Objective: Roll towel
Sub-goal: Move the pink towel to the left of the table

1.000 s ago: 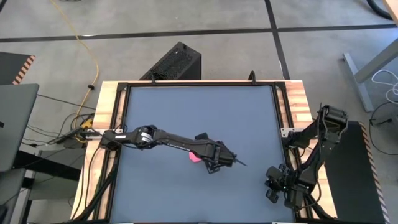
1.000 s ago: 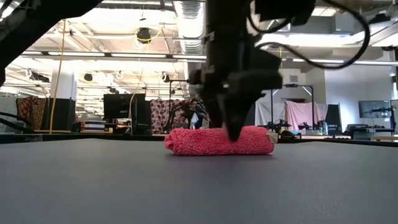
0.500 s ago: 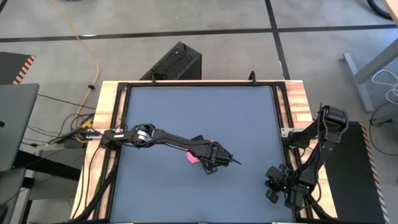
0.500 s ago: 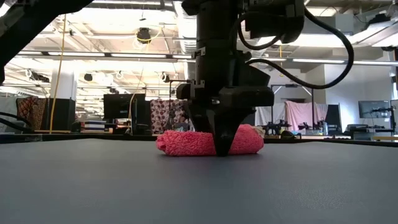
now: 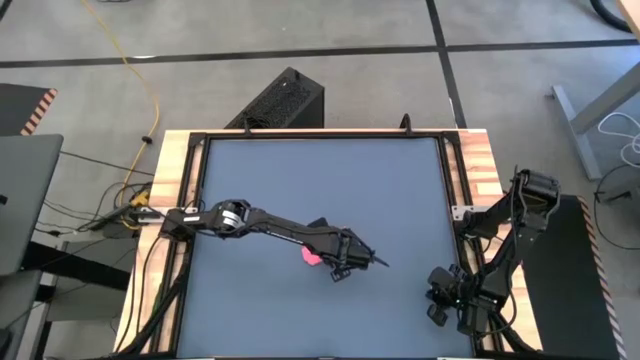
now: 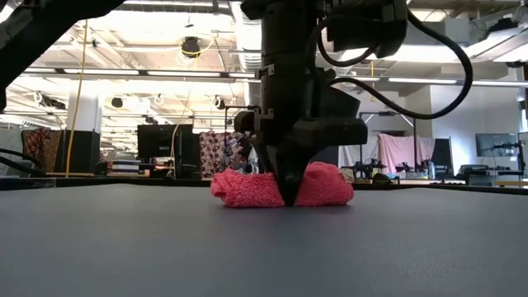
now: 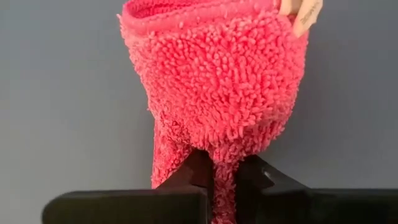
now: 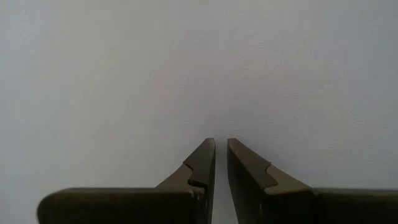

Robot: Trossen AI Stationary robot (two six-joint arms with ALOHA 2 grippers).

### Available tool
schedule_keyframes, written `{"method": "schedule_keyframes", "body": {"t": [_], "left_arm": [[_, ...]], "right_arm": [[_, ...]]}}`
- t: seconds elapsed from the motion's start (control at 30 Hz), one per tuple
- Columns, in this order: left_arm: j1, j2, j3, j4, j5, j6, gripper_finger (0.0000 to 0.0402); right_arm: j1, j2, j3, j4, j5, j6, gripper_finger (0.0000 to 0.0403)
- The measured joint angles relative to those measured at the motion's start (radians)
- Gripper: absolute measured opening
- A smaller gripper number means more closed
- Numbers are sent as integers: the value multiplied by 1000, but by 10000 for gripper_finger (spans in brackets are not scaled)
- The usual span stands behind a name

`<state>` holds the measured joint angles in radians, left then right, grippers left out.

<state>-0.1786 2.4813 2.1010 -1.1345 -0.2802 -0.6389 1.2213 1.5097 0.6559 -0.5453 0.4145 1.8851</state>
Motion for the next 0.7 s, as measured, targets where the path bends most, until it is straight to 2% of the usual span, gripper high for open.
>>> {"method": "schedule_keyframes", "body": {"t": [0.17, 0.43, 0.7], "left_arm": [[0, 0, 0, 6, 5, 57, 47], [-2, 0, -1, 20, 37, 206, 140], [-2, 0, 0, -24, 55, 197, 224]], "right_arm": [[0, 0, 0, 0, 0, 0, 68], [0, 0, 0, 0, 0, 0, 68], [0, 0, 1, -5, 0, 2, 68]]}}
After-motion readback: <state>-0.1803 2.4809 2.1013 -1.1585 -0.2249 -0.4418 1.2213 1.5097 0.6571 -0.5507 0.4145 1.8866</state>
